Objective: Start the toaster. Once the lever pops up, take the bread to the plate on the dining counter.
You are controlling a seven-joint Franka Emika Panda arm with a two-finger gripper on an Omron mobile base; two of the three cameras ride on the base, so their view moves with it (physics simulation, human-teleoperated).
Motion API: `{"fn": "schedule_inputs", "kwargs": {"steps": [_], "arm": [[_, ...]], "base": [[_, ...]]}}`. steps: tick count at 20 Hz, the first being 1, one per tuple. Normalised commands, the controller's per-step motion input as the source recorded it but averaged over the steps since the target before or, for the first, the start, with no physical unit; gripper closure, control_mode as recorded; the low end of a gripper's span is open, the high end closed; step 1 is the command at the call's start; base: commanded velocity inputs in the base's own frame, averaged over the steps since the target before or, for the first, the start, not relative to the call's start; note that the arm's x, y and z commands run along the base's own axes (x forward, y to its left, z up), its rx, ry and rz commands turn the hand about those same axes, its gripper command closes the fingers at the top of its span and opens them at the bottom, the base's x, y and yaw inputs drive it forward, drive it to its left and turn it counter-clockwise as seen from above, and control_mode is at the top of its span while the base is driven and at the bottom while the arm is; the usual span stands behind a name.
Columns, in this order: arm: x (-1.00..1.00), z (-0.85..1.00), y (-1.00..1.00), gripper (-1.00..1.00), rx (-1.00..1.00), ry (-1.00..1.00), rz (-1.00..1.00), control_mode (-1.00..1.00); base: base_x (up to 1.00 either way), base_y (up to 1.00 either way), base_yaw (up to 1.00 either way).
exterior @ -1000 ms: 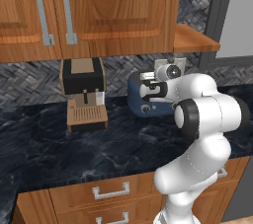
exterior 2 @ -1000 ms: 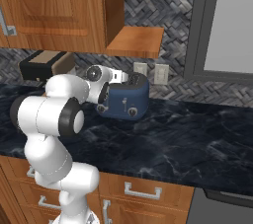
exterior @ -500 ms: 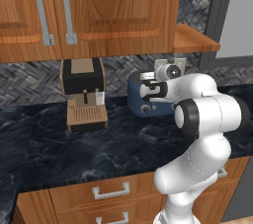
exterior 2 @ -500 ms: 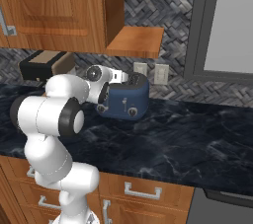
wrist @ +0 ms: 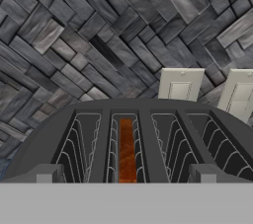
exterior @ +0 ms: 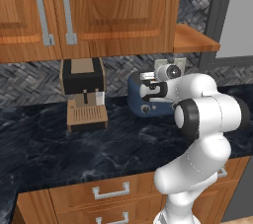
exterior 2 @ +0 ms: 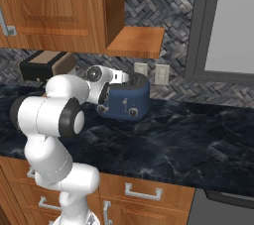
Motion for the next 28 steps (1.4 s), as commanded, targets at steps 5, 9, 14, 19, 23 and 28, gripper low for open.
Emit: {"fn": "schedule_inputs", "kwargs": {"steps": [5, 9, 14, 19, 23, 28], "arm": [[0.0, 0.0, 0.0, -1.0, 0.0, 0.0, 0.0, -1.0], [0.0, 0.0, 0.0, -1.0, 0.0, 0.0, 0.0, -1.0], [0.0, 0.0, 0.0, -1.0, 0.0, 0.0, 0.0, -1.0], [0.0, 0.0, 0.0, -1.0, 0.0, 0.0, 0.0, -1.0], [0.0, 0.0, 0.0, -1.0, 0.0, 0.0, 0.0, -1.0], [0.0, 0.0, 0.0, -1.0, 0.0, 0.0, 0.0, -1.0]], "base": [[0.0, 0.0, 0.0], [0.0, 0.0, 0.0], [0.0, 0.0, 0.0], [0.0, 0.0, 0.0], [0.0, 0.0, 0.0], [0.0, 0.0, 0.0]]}}
